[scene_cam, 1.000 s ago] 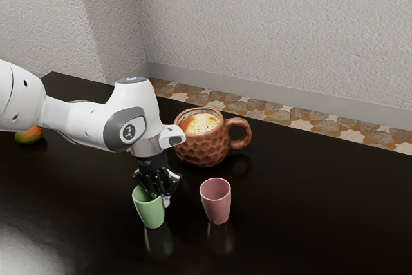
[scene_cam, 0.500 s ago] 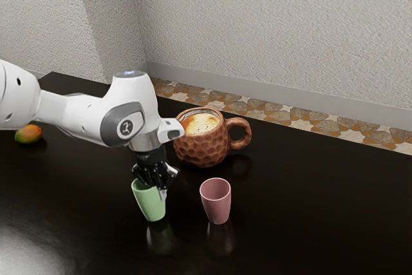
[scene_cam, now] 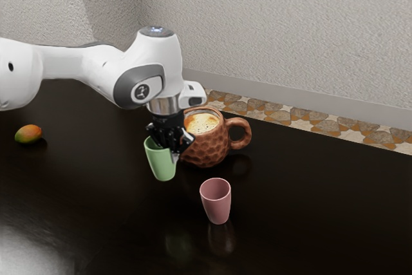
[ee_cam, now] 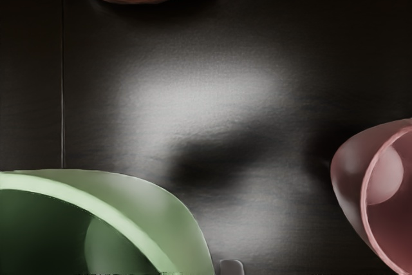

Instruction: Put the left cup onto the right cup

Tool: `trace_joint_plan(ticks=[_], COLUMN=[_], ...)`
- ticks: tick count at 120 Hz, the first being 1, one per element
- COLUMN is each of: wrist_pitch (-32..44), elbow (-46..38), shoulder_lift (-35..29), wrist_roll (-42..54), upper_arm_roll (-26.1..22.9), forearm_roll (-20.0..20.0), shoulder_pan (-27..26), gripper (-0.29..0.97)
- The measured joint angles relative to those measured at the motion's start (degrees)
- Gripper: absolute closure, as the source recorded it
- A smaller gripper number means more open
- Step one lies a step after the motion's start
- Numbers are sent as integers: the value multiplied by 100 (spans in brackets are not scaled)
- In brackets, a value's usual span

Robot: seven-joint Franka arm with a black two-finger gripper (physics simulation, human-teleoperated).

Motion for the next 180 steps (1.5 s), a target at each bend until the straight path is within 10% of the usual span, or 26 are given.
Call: trace_joint_plan(ticks=[180], wrist_pitch=[-343], elbow=[1358], shoulder_lift=[1233], wrist_roll=[-759], upper_arm_roll=[-167], forearm_roll=[482], shoulder_pan=[-1208], gripper=[78])
